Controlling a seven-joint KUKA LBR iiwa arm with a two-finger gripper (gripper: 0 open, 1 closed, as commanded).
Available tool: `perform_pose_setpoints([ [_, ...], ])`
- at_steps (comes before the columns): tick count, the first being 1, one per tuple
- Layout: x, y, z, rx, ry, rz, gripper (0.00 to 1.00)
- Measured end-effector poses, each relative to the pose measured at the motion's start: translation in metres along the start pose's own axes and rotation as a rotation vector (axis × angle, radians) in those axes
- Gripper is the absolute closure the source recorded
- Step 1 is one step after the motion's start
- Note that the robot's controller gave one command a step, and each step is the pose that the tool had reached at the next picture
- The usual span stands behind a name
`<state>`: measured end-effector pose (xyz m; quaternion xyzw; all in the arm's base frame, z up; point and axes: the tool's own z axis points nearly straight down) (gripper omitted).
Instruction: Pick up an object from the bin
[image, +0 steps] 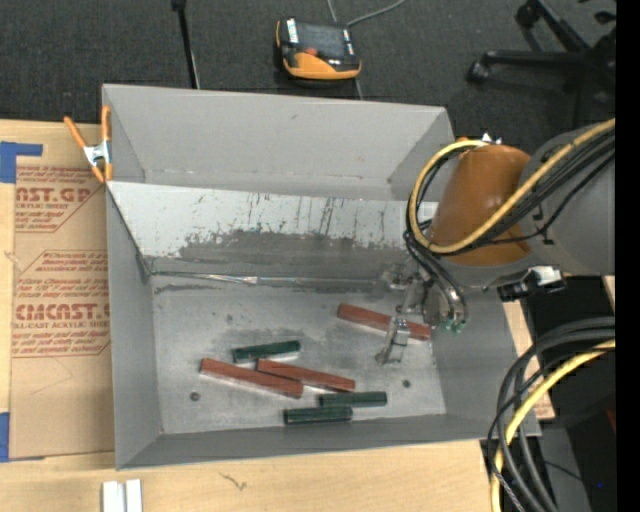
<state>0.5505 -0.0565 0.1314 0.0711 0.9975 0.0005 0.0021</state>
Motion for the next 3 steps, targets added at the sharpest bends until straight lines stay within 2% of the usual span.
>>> perform_pose_setpoints([
  [1,-0.012,-0.004,0.052,0.001,0.001,-0.067,0.0],
  [2,-0.014,-0.005,0.078,0.0,0.003,0.017,0.0],
  [3,-0.012,-0.004,0.059,0.002,0.003,-0.05,0.0],
])
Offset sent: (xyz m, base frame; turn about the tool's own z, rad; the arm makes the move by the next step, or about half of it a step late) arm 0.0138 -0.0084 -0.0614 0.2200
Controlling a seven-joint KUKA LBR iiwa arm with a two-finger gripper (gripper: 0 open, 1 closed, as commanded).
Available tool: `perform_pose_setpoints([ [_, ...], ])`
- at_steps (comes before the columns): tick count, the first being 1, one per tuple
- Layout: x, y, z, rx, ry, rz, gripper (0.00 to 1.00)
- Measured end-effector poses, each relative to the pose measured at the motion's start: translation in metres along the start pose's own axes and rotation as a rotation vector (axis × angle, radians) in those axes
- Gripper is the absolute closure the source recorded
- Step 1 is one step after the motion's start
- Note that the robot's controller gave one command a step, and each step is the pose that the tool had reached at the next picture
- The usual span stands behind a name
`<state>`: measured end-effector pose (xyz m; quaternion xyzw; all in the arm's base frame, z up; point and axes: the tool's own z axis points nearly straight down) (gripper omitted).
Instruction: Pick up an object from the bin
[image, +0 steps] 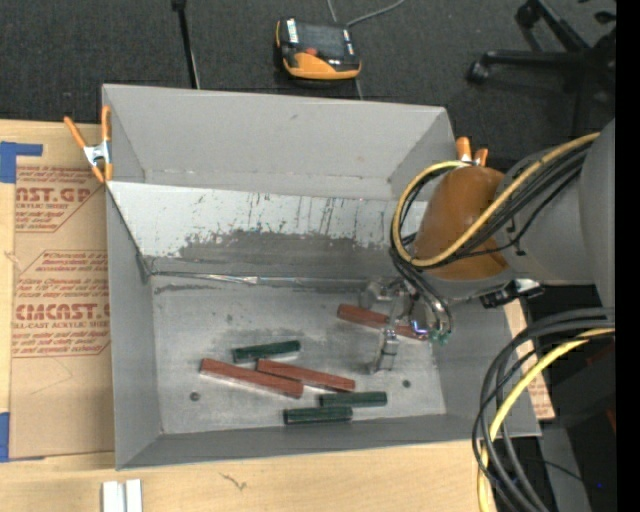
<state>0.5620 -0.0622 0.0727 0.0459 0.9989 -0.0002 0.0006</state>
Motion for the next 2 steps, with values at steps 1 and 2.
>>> perform_pose_setpoints([
  [1,0.0142,0.0058,0.0028,-0.001,0.0,0.077,1.0],
  [2,0.0142,0.0058,0.0028,-0.001,0.0,0.077,1.0],
])
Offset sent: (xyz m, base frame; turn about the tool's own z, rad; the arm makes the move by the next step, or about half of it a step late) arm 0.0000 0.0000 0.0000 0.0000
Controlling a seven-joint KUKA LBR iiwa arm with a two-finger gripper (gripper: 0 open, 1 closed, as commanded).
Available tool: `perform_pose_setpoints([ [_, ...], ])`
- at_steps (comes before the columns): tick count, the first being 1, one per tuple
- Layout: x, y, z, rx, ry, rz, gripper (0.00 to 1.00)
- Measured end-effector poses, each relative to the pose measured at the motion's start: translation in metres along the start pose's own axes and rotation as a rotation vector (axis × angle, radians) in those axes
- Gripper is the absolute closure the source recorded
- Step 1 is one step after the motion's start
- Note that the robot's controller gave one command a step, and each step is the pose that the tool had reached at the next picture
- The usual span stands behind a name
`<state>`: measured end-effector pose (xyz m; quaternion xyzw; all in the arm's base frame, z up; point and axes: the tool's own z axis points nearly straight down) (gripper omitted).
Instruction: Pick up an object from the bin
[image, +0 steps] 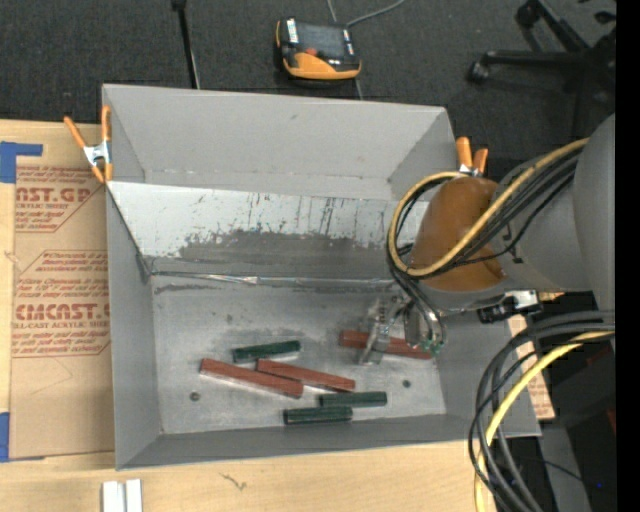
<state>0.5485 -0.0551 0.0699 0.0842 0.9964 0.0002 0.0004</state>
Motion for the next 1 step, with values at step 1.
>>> perform_pose_setpoints([
  [1,0.0012,0.0,-0.0034,0.0,0.004,0.0,1.0],
])
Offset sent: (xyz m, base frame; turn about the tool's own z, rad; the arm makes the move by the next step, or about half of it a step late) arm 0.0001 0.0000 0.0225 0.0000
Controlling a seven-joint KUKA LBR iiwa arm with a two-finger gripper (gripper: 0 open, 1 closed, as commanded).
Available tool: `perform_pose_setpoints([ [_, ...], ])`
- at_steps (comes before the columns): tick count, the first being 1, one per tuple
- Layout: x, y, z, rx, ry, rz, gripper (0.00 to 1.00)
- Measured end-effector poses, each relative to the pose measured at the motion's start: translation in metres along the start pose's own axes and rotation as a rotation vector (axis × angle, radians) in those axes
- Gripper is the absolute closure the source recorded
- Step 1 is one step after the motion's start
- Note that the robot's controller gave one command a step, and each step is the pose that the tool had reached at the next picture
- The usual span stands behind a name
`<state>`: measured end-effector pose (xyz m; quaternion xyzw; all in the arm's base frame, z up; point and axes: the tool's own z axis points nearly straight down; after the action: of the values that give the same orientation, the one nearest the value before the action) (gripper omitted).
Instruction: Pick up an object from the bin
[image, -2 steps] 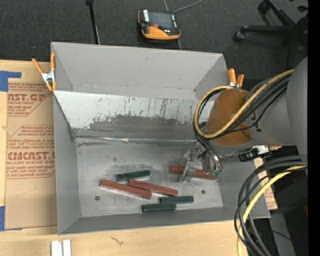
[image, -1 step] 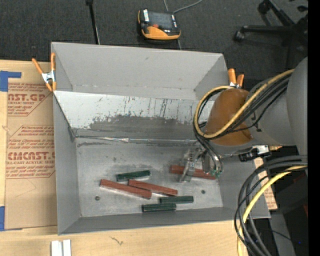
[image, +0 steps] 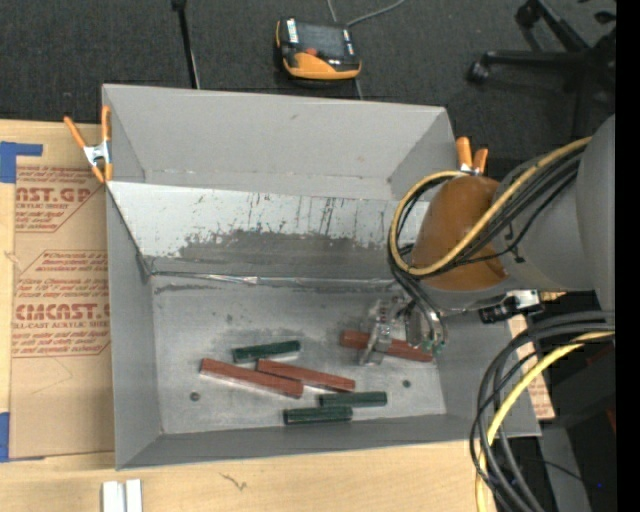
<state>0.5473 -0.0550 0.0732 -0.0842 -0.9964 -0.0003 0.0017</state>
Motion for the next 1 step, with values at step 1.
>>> perform_pose_setpoints([
  [1,0.0023,0.0,-0.0195,0.0,0.007,0.0,1.0],
])
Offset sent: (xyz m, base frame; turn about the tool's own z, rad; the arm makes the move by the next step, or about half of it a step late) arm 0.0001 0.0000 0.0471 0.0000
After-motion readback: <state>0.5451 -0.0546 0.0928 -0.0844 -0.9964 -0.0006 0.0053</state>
